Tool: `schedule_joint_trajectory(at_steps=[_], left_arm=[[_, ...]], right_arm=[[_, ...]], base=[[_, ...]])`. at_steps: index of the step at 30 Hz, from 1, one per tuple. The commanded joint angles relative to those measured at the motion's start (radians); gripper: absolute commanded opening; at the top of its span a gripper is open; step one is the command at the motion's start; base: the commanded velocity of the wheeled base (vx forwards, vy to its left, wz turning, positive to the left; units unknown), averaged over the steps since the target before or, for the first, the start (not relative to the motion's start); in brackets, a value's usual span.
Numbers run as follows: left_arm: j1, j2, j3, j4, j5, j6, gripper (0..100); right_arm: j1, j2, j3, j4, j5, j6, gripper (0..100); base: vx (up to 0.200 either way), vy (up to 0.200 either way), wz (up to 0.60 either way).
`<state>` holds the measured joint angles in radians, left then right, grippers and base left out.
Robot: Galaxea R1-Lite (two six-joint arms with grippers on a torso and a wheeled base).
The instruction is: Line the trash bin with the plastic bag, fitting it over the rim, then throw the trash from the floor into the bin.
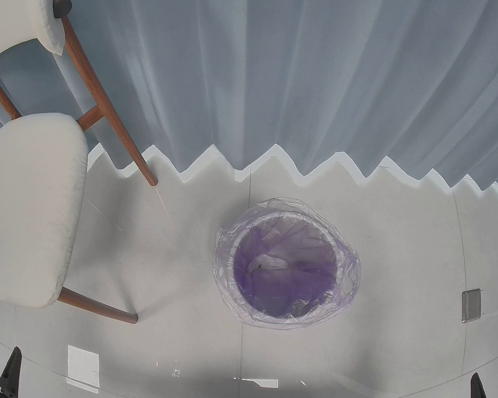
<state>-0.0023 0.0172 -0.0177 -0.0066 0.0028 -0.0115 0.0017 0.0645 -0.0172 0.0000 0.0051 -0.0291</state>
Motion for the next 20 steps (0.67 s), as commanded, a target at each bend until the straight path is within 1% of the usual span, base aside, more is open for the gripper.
schedule_joint_trajectory(at_steps=[1, 2, 3, 4, 5, 7, 8, 9, 10, 11, 20], left_arm=[[0.001, -0.013, 0.018, 0.000, 0.000, -0.001, 100], [0.001, -0.013, 0.018, 0.000, 0.000, -0.001, 100], [0.001, -0.013, 0.018, 0.000, 0.000, -0.001, 100], [0.001, -0.013, 0.018, -0.001, 0.000, -0.001, 100], [0.001, -0.013, 0.018, -0.001, 0.000, -0.001, 100], [0.001, -0.011, 0.018, 0.000, 0.000, -0.001, 100], [0.001, -0.011, 0.018, 0.000, 0.000, -0.001, 100], [-0.001, -0.011, 0.018, 0.000, 0.000, -0.001, 100], [-0.001, -0.011, 0.018, 0.000, 0.000, -0.001, 100], [-0.001, -0.011, 0.018, -0.001, 0.000, 0.001, 100], [-0.001, -0.011, 0.018, -0.001, 0.000, -0.001, 100]], right_arm=[[0.000, -0.064, 0.017, 0.000, 0.033, 0.015, 100], [0.000, -0.064, 0.016, 0.000, 0.013, 0.064, 100], [0.000, -0.064, 0.016, 0.000, -0.011, 0.087, 100], [0.000, -0.064, 0.016, 0.000, -0.020, 0.081, 100], [0.000, -0.064, 0.017, -0.002, -0.020, 0.044, 100], [0.000, -0.064, 0.017, 0.000, 0.004, -0.002, 100], [0.000, -0.064, 0.017, 0.000, 0.004, -0.002, 100], [0.000, -0.064, 0.017, 0.000, 0.036, -0.008, 100], [0.000, -0.064, 0.017, 0.000, 0.036, -0.008, 100], [0.000, -0.064, 0.017, 0.000, 0.030, 0.012, 100], [0.000, -0.064, 0.017, 0.000, 0.027, 0.011, 100]], base=[[0.000, 0.000, 0.00], [0.000, 0.000, 0.00], [0.000, 0.000, 0.00], [0.000, 0.000, 0.00], [0.000, 0.000, 0.00], [0.000, 0.000, 0.00], [0.000, 0.000, 0.00], [0.000, 0.000, 0.00], [0.000, 0.000, 0.00], [0.000, 0.000, 0.00], [0.000, 0.000, 0.00]])
